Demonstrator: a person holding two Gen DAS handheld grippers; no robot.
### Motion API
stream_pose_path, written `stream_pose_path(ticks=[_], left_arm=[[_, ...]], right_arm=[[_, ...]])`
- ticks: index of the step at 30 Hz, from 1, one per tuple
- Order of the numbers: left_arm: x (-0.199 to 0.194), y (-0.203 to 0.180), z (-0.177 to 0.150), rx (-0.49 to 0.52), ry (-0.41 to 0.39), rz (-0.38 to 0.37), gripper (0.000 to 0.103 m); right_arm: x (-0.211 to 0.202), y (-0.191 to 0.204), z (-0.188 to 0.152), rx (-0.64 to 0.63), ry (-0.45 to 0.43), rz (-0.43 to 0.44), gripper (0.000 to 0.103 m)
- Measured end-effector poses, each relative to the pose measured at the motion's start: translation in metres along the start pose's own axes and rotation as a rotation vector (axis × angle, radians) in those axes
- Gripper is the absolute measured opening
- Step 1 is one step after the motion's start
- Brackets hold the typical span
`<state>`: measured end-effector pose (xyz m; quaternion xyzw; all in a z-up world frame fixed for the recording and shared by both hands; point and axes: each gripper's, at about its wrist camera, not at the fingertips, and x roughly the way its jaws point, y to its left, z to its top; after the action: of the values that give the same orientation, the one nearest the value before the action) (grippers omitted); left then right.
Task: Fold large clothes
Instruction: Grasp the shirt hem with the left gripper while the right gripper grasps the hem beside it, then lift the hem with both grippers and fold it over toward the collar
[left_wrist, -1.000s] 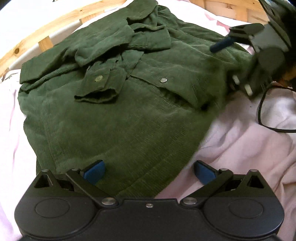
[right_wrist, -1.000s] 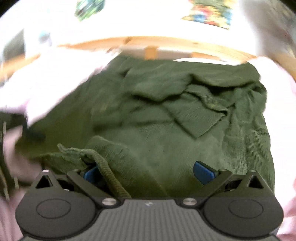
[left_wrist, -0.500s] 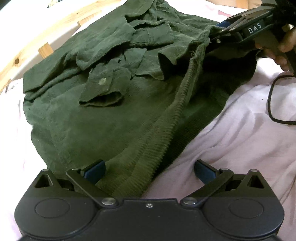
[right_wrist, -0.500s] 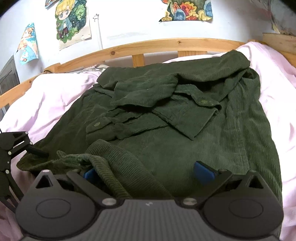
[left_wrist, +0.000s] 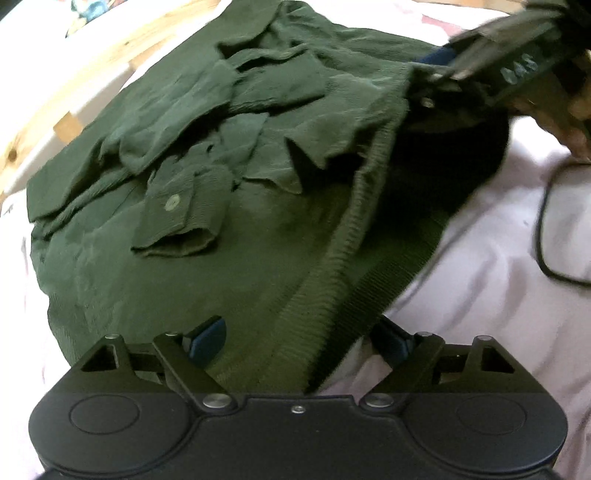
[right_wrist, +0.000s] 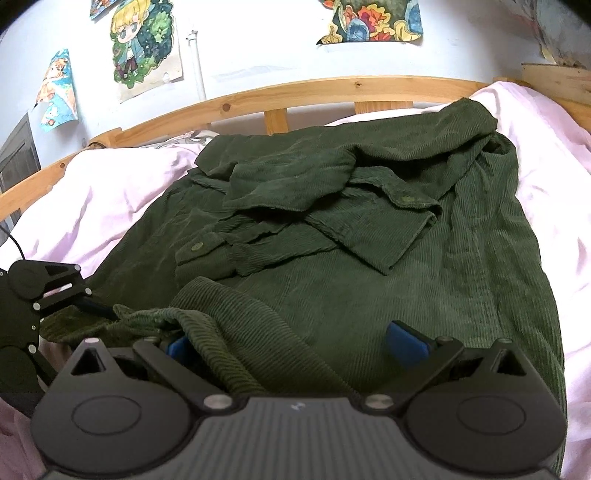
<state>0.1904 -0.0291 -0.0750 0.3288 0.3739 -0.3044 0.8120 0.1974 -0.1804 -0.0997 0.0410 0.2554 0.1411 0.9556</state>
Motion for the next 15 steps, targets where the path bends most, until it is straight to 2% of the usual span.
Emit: stream_pose_path(ticks=[3, 4, 5, 6, 7, 8, 9, 10, 12, 15], left_arm=[[-0.003, -0.002, -0.006, 0.022, -0.013, 0.037, 0.087], [-0.005, 0.0, -0.008, 0.012, -0.018, 0.054, 0.079], [-0.007, 0.002, -0.01, 0.001, -0.023, 0.061, 0.062], [-0.009, 0.006, -0.011, -0.005, -0.021, 0.068, 0.053], [-0.01, 0.009, -0.013, -0.011, -0.014, 0.079, 0.036], [-0.012, 0.013, -0.015, -0.02, -0.013, 0.087, 0.026], [-0.016, 0.017, -0.017, -0.031, -0.024, 0.085, 0.023], [-0.02, 0.02, -0.018, -0.041, -0.042, 0.087, 0.011], [-0.031, 0.028, -0.014, -0.063, -0.088, 0.106, 0.008], [-0.045, 0.054, 0.004, -0.161, -0.124, 0.076, 0.007]], right_arm=[[-0.001, 0.001, -0.001, -0.016, -0.002, -0.003, 0.102], [-0.002, 0.002, -0.001, -0.023, 0.001, -0.002, 0.102], [-0.003, 0.003, -0.002, -0.032, 0.003, 0.0, 0.102], [-0.005, 0.004, -0.003, -0.041, 0.006, 0.005, 0.102], [-0.009, 0.005, -0.003, -0.053, 0.012, 0.022, 0.102], [-0.013, 0.007, -0.005, -0.062, 0.019, 0.048, 0.102], [-0.018, 0.009, -0.006, -0.066, 0.028, 0.086, 0.102], [-0.025, 0.012, -0.008, -0.076, 0.036, 0.129, 0.102], [-0.038, 0.022, -0.013, -0.129, 0.027, 0.184, 0.102], [-0.046, 0.043, -0.021, -0.265, 0.028, 0.197, 0.102]])
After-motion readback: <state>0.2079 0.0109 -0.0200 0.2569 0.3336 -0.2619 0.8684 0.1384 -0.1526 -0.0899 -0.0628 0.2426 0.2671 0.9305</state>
